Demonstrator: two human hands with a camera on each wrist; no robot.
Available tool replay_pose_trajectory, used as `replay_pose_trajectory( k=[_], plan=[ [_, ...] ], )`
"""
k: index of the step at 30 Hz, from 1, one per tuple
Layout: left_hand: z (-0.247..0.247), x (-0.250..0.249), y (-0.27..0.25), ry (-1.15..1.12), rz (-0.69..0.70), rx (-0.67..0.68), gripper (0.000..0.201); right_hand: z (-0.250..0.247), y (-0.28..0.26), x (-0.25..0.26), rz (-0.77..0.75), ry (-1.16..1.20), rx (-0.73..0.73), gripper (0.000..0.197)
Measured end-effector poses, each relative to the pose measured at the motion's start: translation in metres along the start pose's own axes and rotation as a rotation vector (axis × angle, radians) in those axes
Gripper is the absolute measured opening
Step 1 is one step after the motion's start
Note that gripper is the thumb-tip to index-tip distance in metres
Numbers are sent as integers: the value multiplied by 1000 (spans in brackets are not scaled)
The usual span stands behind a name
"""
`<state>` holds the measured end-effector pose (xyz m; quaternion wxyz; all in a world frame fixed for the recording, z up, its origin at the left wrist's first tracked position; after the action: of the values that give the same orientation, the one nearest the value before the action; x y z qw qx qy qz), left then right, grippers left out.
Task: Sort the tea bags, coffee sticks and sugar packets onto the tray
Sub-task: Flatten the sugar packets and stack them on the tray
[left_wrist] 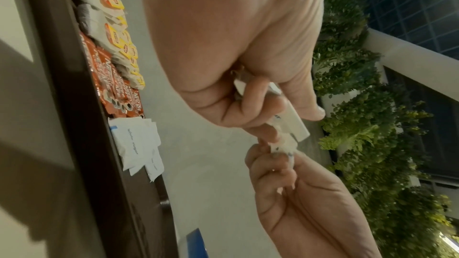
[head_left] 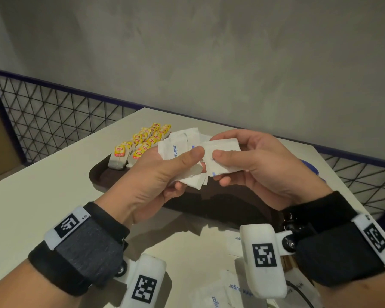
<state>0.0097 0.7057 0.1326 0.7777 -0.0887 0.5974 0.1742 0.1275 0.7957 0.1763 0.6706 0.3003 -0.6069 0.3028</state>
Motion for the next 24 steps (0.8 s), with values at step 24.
replay_pose_trajectory(
  k=[24],
  plan=[
    [-9,9,4,151,-41,-72,34,0,3,2,-166,-261,-97,15]
  ],
)
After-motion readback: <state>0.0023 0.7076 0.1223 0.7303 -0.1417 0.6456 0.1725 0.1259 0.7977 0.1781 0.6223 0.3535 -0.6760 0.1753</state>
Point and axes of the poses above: each hand's wrist, its own y-axis towards the middle knuckle, its own z-axis out of the palm, x = y × z, the point moved 8 cm from there along y, towards the middle knuckle, and after that the axes turned 8 degrees about y, right-handed, at the moved point
